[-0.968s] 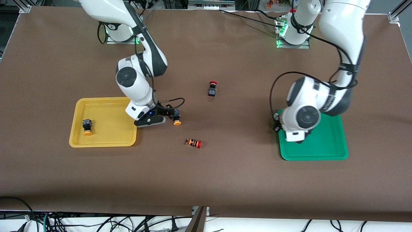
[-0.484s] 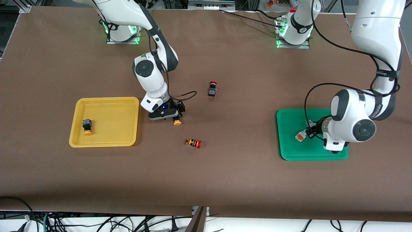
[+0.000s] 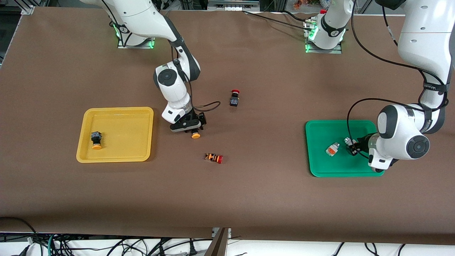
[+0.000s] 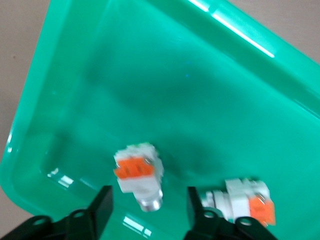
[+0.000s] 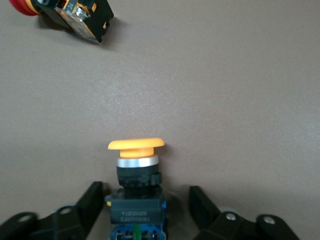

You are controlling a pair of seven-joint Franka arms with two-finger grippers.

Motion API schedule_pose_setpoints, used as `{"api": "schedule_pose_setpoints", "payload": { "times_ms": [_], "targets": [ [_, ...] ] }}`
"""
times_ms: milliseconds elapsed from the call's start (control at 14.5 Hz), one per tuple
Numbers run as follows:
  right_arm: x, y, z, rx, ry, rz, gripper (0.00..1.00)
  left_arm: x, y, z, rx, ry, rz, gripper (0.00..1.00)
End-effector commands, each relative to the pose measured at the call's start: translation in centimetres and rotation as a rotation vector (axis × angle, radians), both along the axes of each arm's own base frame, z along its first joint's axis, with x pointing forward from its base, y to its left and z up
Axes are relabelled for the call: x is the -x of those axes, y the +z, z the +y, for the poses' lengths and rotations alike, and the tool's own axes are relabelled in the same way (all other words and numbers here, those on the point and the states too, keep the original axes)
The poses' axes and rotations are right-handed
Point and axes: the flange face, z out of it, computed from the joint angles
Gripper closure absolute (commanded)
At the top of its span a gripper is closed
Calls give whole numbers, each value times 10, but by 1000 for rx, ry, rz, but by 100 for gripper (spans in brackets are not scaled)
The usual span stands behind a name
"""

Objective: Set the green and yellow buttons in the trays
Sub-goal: 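Place the white button in the green tray while the right gripper grasps another, then withdraw the left gripper to rest while the right gripper lifts the yellow button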

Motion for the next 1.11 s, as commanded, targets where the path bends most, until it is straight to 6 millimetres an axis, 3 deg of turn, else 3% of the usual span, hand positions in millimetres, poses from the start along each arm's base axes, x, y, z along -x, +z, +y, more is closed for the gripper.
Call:
{"api": "schedule_pose_setpoints", "payload": {
  "times_ms": [0,138,207,346,484,622,691,829,899,968,1037],
  "targets": [
    [5,4,1,0,11,-9,74,0,77,-26,-20,-12,14,0],
    [5,6,1,0,15,-9,100,-5,125,-34,-13,-57,40,0],
    [4,7,1,-1,15,-10,100,-7,151,-48,-2,-102,55,0],
    [1,15,0,2,15,0,100,-9,200,-55,72,-291,48,0],
    [-14,38,-10,35,49,39,100,-14,243,-66,114,-481,-27,0],
    [-38,67,-40,79,75,63,100,-1,299,-76,183,-686,-127,0],
    [-50,79,-58,97,79,66,100,13,320,-103,189,-828,-158,0],
    [-71,92,-97,141,99,81,100,48,365,-103,98,-843,-284,0],
    [-80,96,-119,163,107,72,100,69,378,-98,62,-811,-355,0],
    [-88,99,-143,185,114,66,100,92,376,-90,40,-773,-402,0],
    [-94,98,-168,198,120,70,100,98,361,-80,33,-750,-444,0]
  ]
}}
